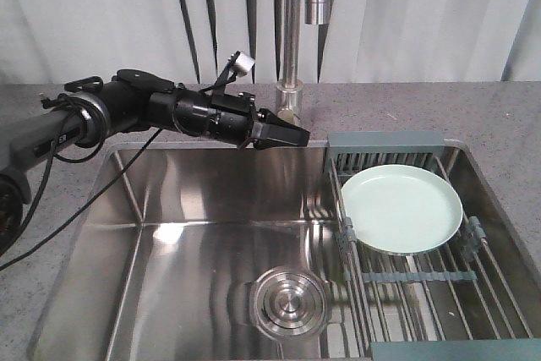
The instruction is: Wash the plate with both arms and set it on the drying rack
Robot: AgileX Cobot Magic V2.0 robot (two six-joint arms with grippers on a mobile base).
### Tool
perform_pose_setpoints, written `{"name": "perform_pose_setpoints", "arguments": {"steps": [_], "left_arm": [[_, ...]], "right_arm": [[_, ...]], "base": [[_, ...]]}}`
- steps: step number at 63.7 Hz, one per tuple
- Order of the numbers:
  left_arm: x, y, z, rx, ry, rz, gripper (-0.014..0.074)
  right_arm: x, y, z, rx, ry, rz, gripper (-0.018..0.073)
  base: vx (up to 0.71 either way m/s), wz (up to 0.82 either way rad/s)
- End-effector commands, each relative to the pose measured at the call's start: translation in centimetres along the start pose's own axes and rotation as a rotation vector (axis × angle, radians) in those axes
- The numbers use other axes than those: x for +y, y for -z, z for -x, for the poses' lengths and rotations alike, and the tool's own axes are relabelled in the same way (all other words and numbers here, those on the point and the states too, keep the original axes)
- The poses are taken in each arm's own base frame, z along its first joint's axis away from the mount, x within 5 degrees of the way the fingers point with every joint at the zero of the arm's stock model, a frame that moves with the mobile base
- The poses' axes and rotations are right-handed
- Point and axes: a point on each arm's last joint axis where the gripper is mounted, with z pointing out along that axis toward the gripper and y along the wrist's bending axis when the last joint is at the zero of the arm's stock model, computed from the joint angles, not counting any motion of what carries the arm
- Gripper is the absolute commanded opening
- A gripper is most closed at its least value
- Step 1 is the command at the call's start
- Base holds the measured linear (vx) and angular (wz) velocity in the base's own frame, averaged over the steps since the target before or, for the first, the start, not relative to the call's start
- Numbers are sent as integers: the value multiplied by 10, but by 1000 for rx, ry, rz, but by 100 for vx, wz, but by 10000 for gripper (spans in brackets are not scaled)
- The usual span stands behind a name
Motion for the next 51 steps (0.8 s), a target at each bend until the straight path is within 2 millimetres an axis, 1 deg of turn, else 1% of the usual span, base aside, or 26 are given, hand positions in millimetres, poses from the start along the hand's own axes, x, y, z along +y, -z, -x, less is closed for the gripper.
{"name": "perform_pose_setpoints", "arguments": {"steps": [1,29,51], "left_arm": [[-31,10,31,-86,-50,-58,-5],[-20,10,37,-146,-44,60,-5],[-23,13,49,-185,-69,86,-5]], "right_arm": [[-2,2,14,-89,9,-19,256],[-2,2,14,-89,9,-19,256],[-2,2,14,-89,9,-19,256]], "base": [[0,0],[0,0],[0,0]]}}
